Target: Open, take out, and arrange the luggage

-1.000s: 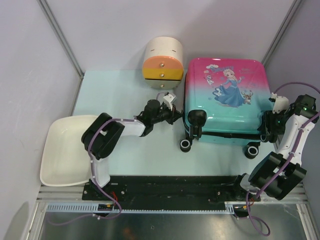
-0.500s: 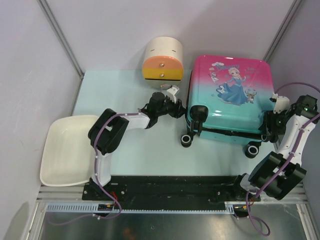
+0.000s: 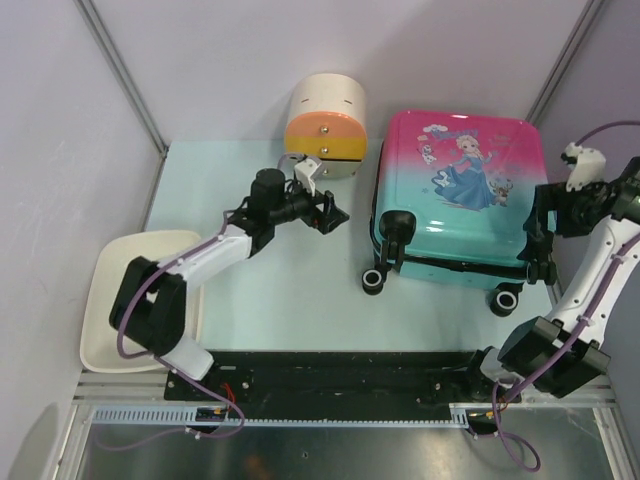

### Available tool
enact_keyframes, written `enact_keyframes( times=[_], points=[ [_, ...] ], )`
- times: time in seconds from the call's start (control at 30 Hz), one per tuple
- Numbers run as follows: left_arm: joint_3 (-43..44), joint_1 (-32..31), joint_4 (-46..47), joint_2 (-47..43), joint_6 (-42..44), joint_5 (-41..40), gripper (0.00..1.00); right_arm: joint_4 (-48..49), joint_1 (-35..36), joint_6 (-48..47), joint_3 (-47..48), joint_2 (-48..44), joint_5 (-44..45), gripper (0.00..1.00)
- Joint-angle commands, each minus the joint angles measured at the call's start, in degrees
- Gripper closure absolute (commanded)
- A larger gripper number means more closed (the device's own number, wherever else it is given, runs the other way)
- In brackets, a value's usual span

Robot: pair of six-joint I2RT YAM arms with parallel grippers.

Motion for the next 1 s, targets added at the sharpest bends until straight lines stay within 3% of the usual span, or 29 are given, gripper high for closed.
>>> enact_keyframes(
  times=[0.0, 0.13, 0.33, 0.67, 0.97],
  points=[
    [3.0, 0.1, -12.8, -4.4, 2.5, 3.5, 0.0, 6.1, 0.1, 10.2, 2.8, 3.0, -2.6, 0.13],
    [4.6, 0.1, -16.6, -6.1, 1.3, 6.1, 0.0, 11.7, 0.9, 13.8, 3.2, 6.8, -0.4, 0.12],
    [6.7, 0.1, -19.9, -7.4, 2.5, 5.1, 0.0, 8.3, 1.9, 14.0, 0.3, 10.5, -1.9, 0.12],
    [8.0, 2.5, -21.9, -9.1, 1.2, 0.8, 0.0, 0.3, 2.1, 8.2, -14.4, 3.6, -2.6, 0.16],
    [11.6, 3.2, -22.1, -8.9, -0.8, 2.2, 0.0, -12.3, 2.6, -1.6, -17.7, -2.4, -8.2, 0.24]
  ],
)
